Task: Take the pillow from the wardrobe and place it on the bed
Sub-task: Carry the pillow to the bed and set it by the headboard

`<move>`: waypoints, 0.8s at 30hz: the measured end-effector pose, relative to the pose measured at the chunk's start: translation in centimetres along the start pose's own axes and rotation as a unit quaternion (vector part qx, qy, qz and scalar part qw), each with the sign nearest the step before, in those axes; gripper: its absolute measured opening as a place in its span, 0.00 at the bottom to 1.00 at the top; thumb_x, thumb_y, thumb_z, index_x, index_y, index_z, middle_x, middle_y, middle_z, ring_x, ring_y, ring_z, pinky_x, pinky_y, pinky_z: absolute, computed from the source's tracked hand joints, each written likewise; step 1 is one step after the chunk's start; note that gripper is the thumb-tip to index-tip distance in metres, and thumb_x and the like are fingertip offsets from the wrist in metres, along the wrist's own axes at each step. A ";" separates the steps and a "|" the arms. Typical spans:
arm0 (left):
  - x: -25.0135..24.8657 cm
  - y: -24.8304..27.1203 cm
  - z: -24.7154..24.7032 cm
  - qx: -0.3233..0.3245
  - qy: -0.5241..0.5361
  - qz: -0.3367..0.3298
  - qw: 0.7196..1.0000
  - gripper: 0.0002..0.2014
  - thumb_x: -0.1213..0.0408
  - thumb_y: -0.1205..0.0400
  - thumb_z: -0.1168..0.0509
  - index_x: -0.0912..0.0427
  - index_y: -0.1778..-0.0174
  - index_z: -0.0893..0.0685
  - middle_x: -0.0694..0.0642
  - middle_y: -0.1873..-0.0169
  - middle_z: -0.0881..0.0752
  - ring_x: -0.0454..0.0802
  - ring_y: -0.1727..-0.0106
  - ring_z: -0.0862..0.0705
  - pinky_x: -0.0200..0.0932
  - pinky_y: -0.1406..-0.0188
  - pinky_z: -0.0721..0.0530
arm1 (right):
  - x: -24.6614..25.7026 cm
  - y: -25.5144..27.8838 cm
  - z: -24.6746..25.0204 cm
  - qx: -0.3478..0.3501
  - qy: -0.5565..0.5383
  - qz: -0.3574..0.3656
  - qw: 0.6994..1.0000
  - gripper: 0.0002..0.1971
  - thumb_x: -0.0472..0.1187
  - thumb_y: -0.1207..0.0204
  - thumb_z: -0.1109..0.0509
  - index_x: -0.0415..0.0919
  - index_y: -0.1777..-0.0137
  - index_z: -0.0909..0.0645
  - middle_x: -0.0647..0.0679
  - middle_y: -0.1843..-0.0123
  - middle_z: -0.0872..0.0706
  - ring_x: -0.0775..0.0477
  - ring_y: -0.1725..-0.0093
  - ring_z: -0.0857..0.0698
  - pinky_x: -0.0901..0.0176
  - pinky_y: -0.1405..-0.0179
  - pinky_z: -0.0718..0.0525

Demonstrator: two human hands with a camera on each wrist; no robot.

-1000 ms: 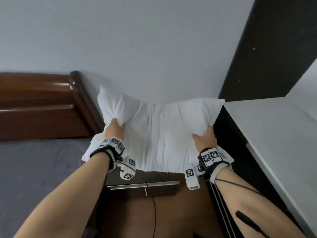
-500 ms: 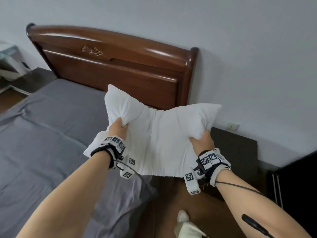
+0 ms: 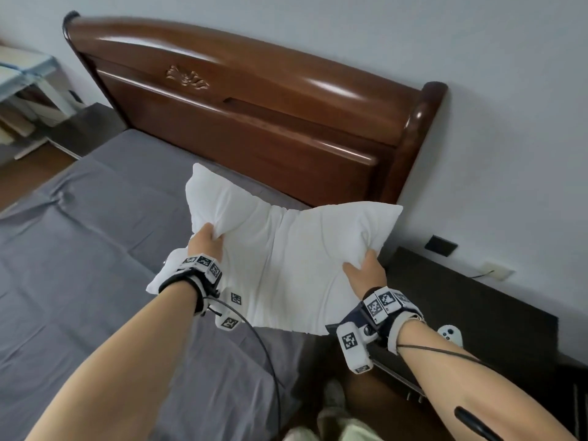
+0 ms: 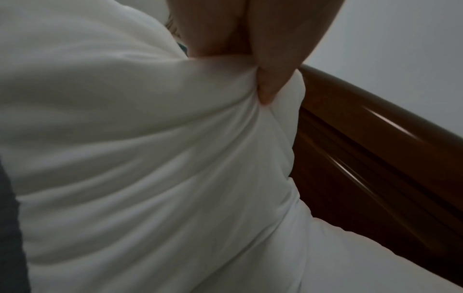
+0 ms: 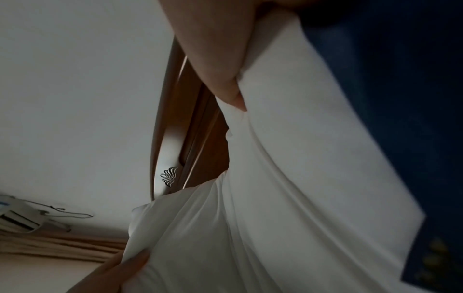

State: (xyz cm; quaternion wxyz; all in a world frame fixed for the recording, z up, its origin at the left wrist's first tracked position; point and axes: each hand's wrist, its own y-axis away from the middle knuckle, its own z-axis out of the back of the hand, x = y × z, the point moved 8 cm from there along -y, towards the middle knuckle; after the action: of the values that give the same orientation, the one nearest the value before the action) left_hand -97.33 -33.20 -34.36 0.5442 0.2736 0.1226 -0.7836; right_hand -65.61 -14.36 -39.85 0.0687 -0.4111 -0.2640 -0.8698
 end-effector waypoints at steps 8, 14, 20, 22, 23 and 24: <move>-1.1 -7.4 -4.9 0.032 -0.058 0.027 0.997 0.12 0.68 0.21 0.40 0.63 0.68 0.36 0.66 0.65 0.27 0.61 0.60 0.29 0.45 0.62 0.35 | -1.1 -7.5 -2.9 0.061 0.009 -0.031 0.998 0.20 0.40 0.24 0.36 0.34 0.34 0.31 0.35 0.39 0.18 0.34 0.42 0.19 0.52 0.45 0.23; -1.0 -13.0 -6.3 0.027 -0.070 0.025 0.997 0.16 0.67 0.21 0.39 0.61 0.72 0.38 0.66 0.65 0.26 0.59 0.62 0.28 0.45 0.63 0.35 | -1.5 -10.7 -6.5 0.069 -0.007 -0.048 0.996 0.23 0.41 0.24 0.33 0.35 0.32 0.31 0.36 0.36 0.18 0.35 0.37 0.19 0.54 0.41 0.24; -1.0 -17.5 -6.6 0.034 -0.093 0.030 0.995 0.08 0.64 0.18 0.41 0.65 0.58 0.27 0.63 0.66 0.27 0.56 0.62 0.30 0.45 0.76 0.41 | -1.1 -13.6 -9.6 0.031 -0.018 -0.068 0.997 0.20 0.42 0.25 0.31 0.36 0.36 0.29 0.36 0.39 0.16 0.35 0.39 0.17 0.52 0.41 0.21; -0.3 -19.9 -7.9 0.038 -0.078 0.026 0.996 0.08 0.65 0.18 0.41 0.64 0.60 0.29 0.62 0.68 0.28 0.56 0.62 0.30 0.41 0.77 0.42 | -1.0 -14.7 -11.0 0.023 -0.022 -0.073 0.997 0.20 0.42 0.25 0.31 0.36 0.36 0.29 0.37 0.40 0.16 0.35 0.40 0.17 0.51 0.40 0.20; 0.0 -21.0 -8.6 0.039 -0.075 0.027 0.996 0.08 0.65 0.18 0.40 0.64 0.61 0.30 0.62 0.67 0.28 0.56 0.62 0.30 0.41 0.77 0.42 | -1.1 -15.4 -11.6 0.017 -0.025 -0.075 0.997 0.20 0.42 0.26 0.31 0.36 0.37 0.29 0.37 0.40 0.16 0.35 0.40 0.17 0.51 0.41 0.20; 0.2 -21.9 -9.2 0.039 -0.072 0.028 0.996 0.08 0.65 0.18 0.40 0.64 0.61 0.30 0.62 0.67 0.28 0.56 0.62 0.30 0.41 0.77 0.42 | -1.2 -16.0 -12.2 0.011 -0.027 -0.077 0.997 0.20 0.42 0.25 0.31 0.36 0.37 0.29 0.37 0.40 0.16 0.35 0.40 0.17 0.51 0.41 0.20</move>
State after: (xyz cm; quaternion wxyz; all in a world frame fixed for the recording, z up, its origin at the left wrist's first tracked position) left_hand -114.85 -20.55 -44.31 0.5621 0.2409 0.0449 -0.7900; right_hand -78.47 -7.20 -53.59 -0.0010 -0.4125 -0.3065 -0.8579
